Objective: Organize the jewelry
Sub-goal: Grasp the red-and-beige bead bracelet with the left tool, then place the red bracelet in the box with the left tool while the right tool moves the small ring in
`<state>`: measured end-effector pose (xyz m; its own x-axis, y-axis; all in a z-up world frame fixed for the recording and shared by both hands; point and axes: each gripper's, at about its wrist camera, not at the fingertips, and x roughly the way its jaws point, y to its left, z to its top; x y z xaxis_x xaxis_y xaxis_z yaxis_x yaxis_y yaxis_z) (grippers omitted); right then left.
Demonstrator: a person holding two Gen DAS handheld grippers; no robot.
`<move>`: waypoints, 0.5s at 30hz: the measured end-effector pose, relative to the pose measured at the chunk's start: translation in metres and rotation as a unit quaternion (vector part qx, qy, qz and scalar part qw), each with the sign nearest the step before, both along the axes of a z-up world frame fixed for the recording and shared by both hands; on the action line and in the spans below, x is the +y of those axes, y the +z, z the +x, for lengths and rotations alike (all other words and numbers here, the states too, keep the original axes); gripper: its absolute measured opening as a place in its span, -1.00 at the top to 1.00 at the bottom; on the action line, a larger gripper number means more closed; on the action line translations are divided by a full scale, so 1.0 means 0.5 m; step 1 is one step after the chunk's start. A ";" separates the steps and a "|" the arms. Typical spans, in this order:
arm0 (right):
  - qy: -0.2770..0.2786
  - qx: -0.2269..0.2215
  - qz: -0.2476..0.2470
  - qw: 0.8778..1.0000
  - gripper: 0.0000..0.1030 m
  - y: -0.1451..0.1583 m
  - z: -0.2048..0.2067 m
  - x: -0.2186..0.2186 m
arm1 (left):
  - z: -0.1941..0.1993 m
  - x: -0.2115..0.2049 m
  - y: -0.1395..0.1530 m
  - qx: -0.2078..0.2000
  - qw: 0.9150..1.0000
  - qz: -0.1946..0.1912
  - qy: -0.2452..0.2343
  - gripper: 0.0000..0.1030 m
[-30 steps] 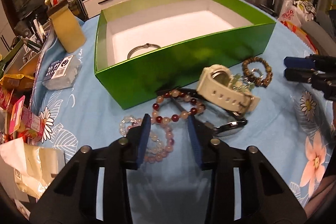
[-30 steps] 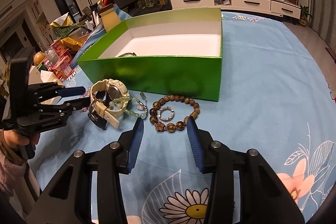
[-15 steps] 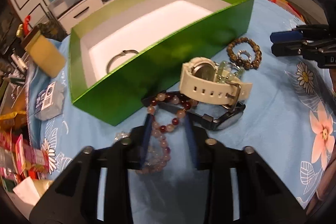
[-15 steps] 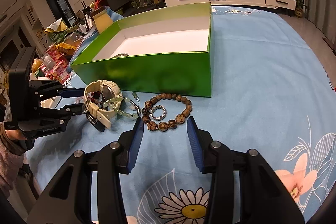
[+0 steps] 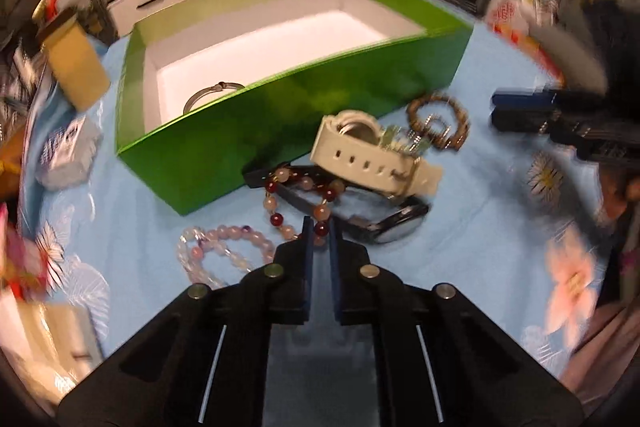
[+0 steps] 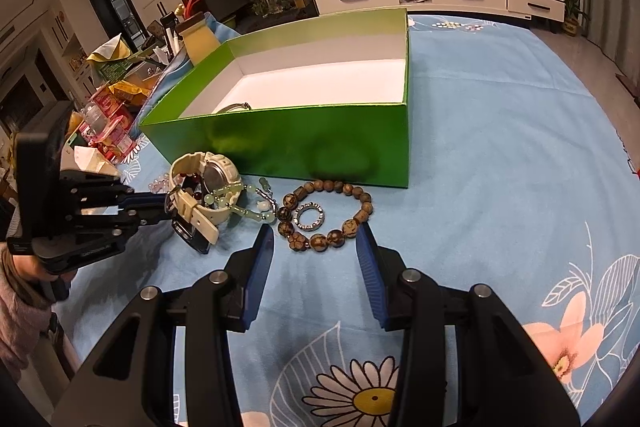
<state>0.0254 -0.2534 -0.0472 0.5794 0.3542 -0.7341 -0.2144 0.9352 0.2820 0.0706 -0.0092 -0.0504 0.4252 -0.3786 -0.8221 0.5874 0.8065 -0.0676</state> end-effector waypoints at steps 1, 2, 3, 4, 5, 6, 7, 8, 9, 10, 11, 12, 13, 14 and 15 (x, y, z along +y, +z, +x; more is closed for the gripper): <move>0.000 0.000 0.000 1.000 0.15 0.001 0.000 0.001 | -0.006 0.011 0.012 0.002 1.000 -0.027 0.012 0.86; 0.000 -0.001 -0.001 1.000 0.15 0.002 0.000 0.001 | -0.011 0.021 0.022 0.003 0.999 -0.048 0.020 0.86; 0.000 -0.001 -0.001 1.000 0.15 0.003 0.000 0.001 | -0.015 0.035 0.036 0.005 0.996 -0.077 0.033 0.86; 0.000 -0.002 -0.002 1.000 0.15 0.003 0.001 0.001 | -0.019 0.044 0.048 0.006 0.994 -0.100 0.040 0.86; 0.001 -0.002 -0.003 1.000 0.15 0.004 0.002 0.002 | -0.023 0.050 0.058 0.006 0.992 -0.115 0.045 0.86; 0.001 -0.003 -0.004 1.000 0.15 0.005 0.002 0.004 | -0.028 0.060 0.072 0.001 0.990 -0.134 0.053 0.86; 0.001 -0.003 -0.004 1.000 0.15 0.006 0.002 0.006 | -0.032 0.066 0.081 -0.002 0.988 -0.146 0.059 0.86; 0.004 -0.003 -0.003 1.000 0.15 0.006 0.002 0.008 | -0.034 0.070 0.090 -0.005 0.985 -0.157 0.064 0.86; 0.007 -0.003 -0.003 1.000 0.15 0.006 0.002 0.011 | -0.034 0.074 0.100 -0.006 0.983 -0.170 0.069 0.86; 0.010 -0.004 -0.004 1.000 0.15 0.006 0.002 0.014 | -0.037 0.080 0.109 -0.009 0.980 -0.182 0.076 0.86; 0.013 -0.004 -0.006 1.000 0.15 0.005 0.003 0.017 | -0.040 0.086 0.116 -0.012 0.978 -0.189 0.084 0.86; 0.017 -0.004 -0.006 1.000 0.15 0.003 0.003 0.021 | -0.040 0.089 0.123 -0.014 0.976 -0.195 0.092 0.86; 0.019 -0.003 -0.006 1.000 0.15 0.001 0.004 0.022 | -0.044 0.096 0.129 -0.018 0.974 -0.204 0.099 0.86; 0.021 0.000 -0.005 1.000 0.15 -0.002 0.007 0.024 | -0.048 0.101 0.134 -0.021 0.971 -0.211 0.107 0.86; 0.022 0.002 -0.006 1.000 0.15 -0.004 0.009 0.026 | -0.050 0.104 0.139 -0.022 0.970 -0.215 0.112 0.86</move>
